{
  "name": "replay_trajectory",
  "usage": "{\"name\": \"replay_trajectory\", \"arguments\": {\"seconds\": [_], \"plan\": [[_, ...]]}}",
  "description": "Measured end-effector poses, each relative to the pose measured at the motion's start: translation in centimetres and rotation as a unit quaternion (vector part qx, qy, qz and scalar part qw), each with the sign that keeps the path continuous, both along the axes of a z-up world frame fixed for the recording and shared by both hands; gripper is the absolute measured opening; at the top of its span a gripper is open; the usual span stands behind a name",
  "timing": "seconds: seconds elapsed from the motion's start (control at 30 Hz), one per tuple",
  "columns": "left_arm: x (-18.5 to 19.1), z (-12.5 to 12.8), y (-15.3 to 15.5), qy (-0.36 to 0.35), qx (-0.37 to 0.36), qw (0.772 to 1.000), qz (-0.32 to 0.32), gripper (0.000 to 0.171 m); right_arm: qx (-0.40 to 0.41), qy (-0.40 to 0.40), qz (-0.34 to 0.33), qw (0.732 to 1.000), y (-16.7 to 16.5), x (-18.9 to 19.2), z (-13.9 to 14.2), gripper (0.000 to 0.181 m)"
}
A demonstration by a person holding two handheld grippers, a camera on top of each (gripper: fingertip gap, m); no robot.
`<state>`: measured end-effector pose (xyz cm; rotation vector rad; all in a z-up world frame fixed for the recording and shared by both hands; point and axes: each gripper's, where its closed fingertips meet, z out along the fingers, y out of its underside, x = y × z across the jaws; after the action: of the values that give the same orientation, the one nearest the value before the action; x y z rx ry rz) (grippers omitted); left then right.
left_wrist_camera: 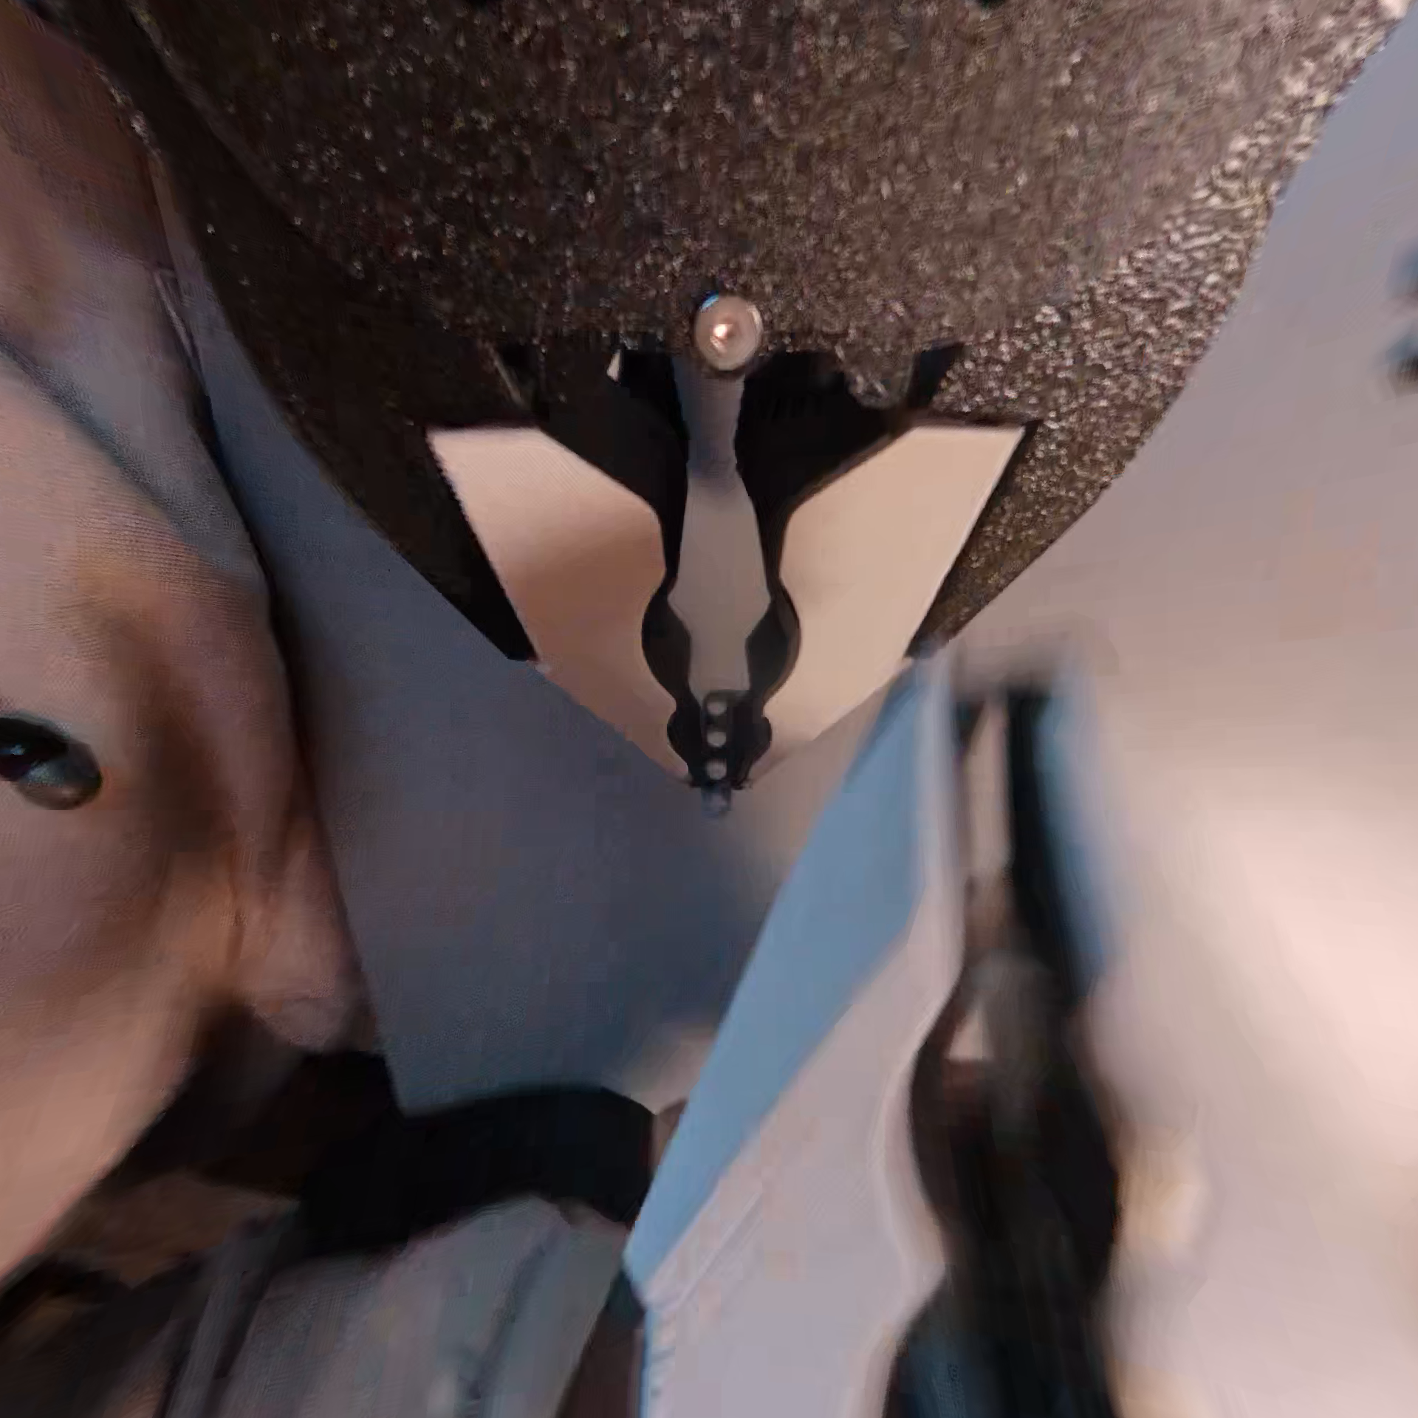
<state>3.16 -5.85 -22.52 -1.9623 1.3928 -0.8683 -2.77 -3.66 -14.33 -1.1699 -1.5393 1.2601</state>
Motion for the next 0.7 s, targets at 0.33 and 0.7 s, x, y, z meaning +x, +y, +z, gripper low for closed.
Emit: {"name": "replay_trajectory", "arguments": {"seconds": [0.33, 0.7], "plan": [[-2.9, 4.8, 4.1, -0.132, 0.0, 0.987, 0.088, 0.007, -0.084, 0.098, -0.055, 0.99, 3.5, 3.4, 3.4, 0.002], [-5.0, 4.3, 4.9, -0.194, -0.012, 0.969, 0.15, 0.007, -0.07, 0.061, -0.204, 0.974, 10.4, 5.8, 3.5, 0.003]]}}
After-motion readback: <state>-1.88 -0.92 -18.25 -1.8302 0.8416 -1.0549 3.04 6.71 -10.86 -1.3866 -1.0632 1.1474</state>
